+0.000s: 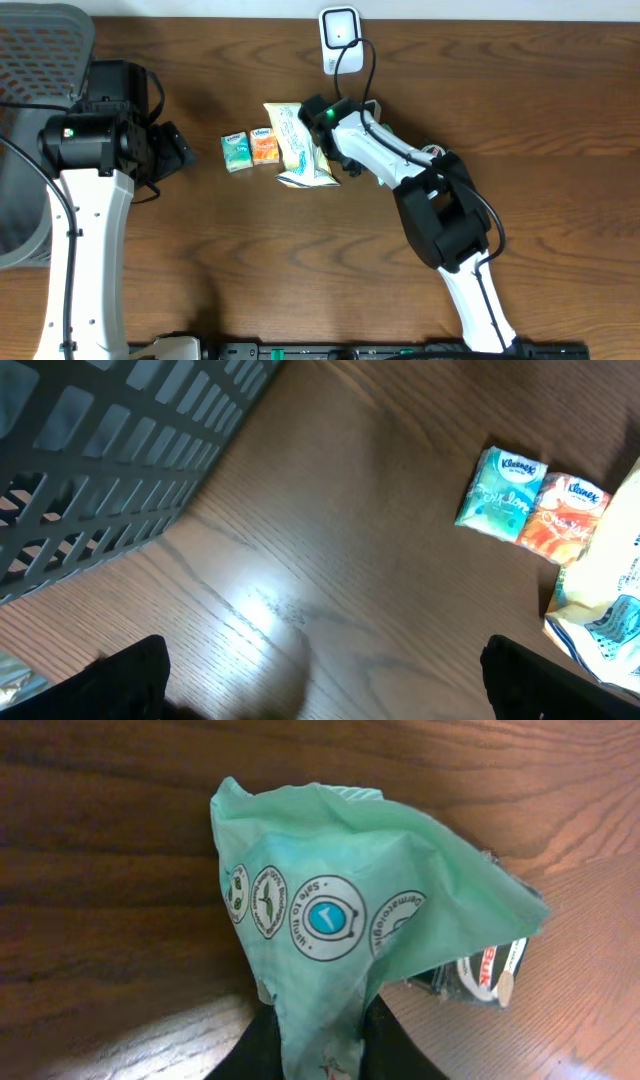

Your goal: Scan the item barcode

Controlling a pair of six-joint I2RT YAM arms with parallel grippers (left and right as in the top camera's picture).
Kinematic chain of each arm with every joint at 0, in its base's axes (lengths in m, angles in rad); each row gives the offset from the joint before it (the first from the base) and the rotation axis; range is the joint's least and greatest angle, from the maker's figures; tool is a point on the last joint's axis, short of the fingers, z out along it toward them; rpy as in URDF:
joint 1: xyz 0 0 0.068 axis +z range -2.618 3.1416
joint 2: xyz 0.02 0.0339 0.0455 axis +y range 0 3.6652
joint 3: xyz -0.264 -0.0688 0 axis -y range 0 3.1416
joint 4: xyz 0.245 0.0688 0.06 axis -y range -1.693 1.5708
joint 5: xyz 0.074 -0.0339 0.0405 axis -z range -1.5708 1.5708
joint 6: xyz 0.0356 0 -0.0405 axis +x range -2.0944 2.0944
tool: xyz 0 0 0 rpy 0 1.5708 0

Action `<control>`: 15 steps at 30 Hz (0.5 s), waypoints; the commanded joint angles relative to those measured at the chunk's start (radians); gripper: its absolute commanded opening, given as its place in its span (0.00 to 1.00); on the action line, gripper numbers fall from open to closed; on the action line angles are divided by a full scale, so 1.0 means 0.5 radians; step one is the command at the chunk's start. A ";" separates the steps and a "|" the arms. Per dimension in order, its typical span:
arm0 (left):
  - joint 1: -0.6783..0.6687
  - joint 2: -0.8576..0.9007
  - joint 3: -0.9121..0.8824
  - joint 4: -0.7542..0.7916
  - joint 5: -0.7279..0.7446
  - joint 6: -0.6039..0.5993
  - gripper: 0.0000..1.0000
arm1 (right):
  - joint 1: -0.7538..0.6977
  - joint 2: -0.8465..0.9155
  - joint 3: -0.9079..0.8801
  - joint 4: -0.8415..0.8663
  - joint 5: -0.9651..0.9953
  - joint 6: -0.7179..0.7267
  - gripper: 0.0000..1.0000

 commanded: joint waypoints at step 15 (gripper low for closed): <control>0.008 0.009 0.000 -0.006 -0.019 -0.018 0.98 | 0.101 -0.045 0.288 -0.349 0.070 -0.033 0.88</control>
